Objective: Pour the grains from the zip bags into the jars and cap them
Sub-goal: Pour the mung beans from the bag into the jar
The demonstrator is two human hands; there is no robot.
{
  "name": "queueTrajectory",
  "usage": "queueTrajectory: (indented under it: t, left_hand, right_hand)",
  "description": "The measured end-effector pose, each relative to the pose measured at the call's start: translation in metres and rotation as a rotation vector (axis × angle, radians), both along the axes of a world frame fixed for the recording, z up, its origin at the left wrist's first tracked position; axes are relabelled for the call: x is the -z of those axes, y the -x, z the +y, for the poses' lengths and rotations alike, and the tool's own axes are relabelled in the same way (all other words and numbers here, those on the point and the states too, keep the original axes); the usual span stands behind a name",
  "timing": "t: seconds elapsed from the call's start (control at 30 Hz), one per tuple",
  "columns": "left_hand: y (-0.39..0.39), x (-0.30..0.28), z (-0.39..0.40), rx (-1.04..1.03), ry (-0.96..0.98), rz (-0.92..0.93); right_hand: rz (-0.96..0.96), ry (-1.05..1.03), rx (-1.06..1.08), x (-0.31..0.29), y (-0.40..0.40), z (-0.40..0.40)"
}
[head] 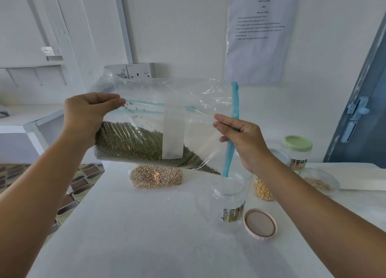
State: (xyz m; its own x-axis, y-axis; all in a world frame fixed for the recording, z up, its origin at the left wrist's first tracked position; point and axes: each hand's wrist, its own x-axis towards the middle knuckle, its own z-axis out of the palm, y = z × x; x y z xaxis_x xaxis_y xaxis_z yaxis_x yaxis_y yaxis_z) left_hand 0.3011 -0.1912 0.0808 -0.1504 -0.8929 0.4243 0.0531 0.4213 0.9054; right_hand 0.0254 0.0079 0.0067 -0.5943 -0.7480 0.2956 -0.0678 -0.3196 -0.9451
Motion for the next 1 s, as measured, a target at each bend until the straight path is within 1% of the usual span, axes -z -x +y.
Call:
queueTrajectory:
  t: [1.0]
  left_hand:
    - [-0.0004,0.0074,0.0003,0.002,0.013,-0.022]
  right_hand:
    - [-0.008,-0.023,-0.003,0.0088,-0.0018,0.0031]
